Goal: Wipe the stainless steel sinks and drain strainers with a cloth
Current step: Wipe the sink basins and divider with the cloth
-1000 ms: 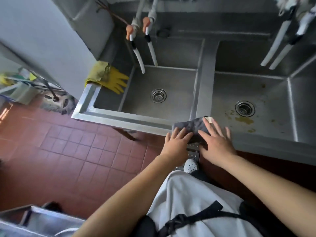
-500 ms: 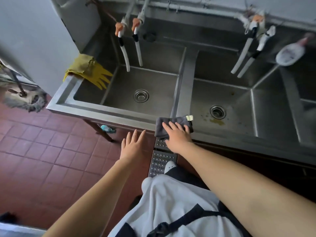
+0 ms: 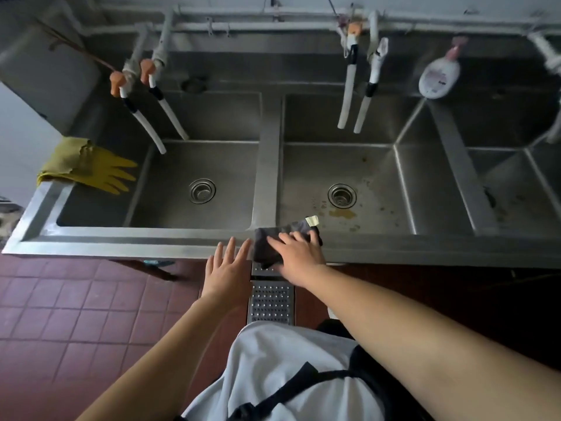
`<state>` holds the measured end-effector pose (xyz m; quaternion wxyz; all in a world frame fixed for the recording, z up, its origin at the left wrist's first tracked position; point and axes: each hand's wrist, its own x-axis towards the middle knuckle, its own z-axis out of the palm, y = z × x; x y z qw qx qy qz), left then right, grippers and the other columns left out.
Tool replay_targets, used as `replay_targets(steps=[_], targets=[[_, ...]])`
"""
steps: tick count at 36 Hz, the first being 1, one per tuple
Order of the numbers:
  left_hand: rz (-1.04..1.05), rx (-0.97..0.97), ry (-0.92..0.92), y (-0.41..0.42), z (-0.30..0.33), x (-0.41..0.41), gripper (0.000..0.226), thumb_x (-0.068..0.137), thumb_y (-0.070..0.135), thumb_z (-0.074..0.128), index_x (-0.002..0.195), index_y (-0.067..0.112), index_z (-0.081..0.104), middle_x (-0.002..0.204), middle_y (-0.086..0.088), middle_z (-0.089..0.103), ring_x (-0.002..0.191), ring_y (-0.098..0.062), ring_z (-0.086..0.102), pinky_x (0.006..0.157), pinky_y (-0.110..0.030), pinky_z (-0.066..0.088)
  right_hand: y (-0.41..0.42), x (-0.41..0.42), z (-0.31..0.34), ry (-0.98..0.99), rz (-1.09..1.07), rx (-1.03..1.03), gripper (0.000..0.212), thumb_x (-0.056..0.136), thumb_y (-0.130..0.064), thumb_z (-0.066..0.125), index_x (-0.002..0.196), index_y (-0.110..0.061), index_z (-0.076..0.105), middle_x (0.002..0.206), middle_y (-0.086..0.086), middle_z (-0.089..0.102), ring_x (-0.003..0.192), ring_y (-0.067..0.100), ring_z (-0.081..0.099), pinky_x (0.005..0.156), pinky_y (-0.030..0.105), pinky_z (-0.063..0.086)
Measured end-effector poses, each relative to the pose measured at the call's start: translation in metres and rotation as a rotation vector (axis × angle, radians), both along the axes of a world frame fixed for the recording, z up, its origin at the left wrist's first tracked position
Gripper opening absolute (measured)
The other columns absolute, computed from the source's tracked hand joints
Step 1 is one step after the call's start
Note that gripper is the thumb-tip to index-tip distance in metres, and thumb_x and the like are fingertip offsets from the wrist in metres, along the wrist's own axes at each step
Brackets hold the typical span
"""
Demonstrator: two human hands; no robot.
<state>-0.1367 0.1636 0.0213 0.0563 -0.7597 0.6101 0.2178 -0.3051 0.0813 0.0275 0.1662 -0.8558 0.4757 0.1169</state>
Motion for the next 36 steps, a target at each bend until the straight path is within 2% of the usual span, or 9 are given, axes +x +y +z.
replay_targets(steps=[13,20,23,25,26,29,32,34,36], targets=[[-0.124,0.112,0.0,-0.05,-0.009,-0.17,0.095,0.082,0.027,0.057,0.156,0.036,-0.002,0.165,0.0,-0.013,0.151,-0.029,-0.017,0.122,-0.044,-0.006,-0.051,-0.232,-0.01,-0.045,-0.009,0.035,0.057,0.09,-0.045,0.051,0.146,-0.045,0.039,0.154,-0.012,0.038,0.142,0.022,0.03,0.111,0.049,0.014],[-0.063,0.09,-0.003,-0.052,-0.02,-0.18,0.094,0.083,0.035,0.061,0.155,0.042,0.0,0.166,0.005,-0.007,0.152,-0.026,-0.009,0.122,-0.04,-0.003,-0.075,-0.324,-0.004,-0.033,-0.047,0.083,0.051,0.089,-0.044,0.052,0.14,-0.05,0.047,0.149,-0.018,0.042,0.139,0.017,0.032,0.105,0.042,0.019],[-0.023,0.067,0.045,-0.05,-0.021,-0.175,0.092,0.081,0.035,0.063,0.154,0.046,0.008,0.165,0.011,-0.001,0.153,-0.021,-0.004,0.123,-0.038,0.004,-0.093,-0.332,0.005,-0.138,-0.153,0.166,0.035,0.088,-0.042,0.059,0.123,-0.045,0.063,0.128,-0.017,0.06,0.125,0.018,0.048,0.098,0.038,0.033],[0.057,0.085,0.089,-0.054,-0.018,-0.178,0.087,0.08,0.03,0.064,0.152,0.048,0.018,0.165,0.013,0.006,0.153,-0.018,0.001,0.122,-0.039,0.009,-0.11,-0.329,0.018,-0.272,-0.315,0.26,0.003,0.087,-0.04,0.065,0.088,-0.038,0.067,0.089,-0.011,0.067,0.098,0.022,0.063,0.078,0.033,0.042],[0.114,0.085,0.118,-0.059,-0.014,-0.181,0.081,0.081,0.028,0.065,0.15,0.046,0.027,0.164,0.013,0.013,0.152,-0.017,0.007,0.121,-0.041,0.013,-0.119,-0.325,0.025,-0.379,-0.396,0.348,0.012,0.089,-0.037,0.067,0.077,-0.037,0.063,0.076,-0.01,0.064,0.084,0.021,0.063,0.07,0.031,0.041],[0.277,-0.038,0.326,-0.081,0.004,-0.192,0.061,0.082,0.029,0.07,0.14,0.029,0.053,0.154,0.001,0.042,0.144,-0.019,0.034,0.116,-0.037,0.028,-0.142,-0.314,0.045,-0.746,-0.526,0.569,0.018,0.092,-0.017,0.067,0.08,-0.031,0.068,0.07,-0.012,0.068,0.072,0.007,0.062,0.067,0.028,0.041],[0.427,-0.077,0.685,-0.11,0.042,-0.211,0.068,0.076,0.025,0.084,0.136,0.037,0.053,0.143,0.009,0.05,0.13,-0.003,0.045,0.105,-0.018,0.032,-0.158,-0.306,0.061,-0.972,-0.549,0.768,0.014,0.094,-0.011,0.063,0.1,-0.019,0.073,0.097,-0.005,0.076,0.092,0.005,0.068,0.086,0.025,0.05],[0.446,-0.087,0.907,-0.131,0.071,-0.224,0.08,0.066,0.033,0.086,0.136,0.043,0.049,0.137,0.019,0.051,0.118,0.015,0.048,0.096,-0.005,0.034,-0.164,-0.303,0.072,-1.083,-0.527,0.917,0.02,0.093,-0.012,0.062,0.111,-0.016,0.071,0.111,0.004,0.074,0.104,0.013,0.069,0.086,0.025,0.053],[0.396,-0.089,1.097,-0.15,0.094,-0.232,0.082,0.064,0.03,0.085,0.138,0.034,0.05,0.138,0.016,0.054,0.12,0.015,0.05,0.098,-0.007,0.036,-0.168,-0.301,0.082,-1.177,-0.511,1.059,0.029,0.088,-0.017,0.063,0.116,-0.019,0.07,0.117,0.004,0.073,0.108,0.017,0.068,0.084,0.03,0.057]])
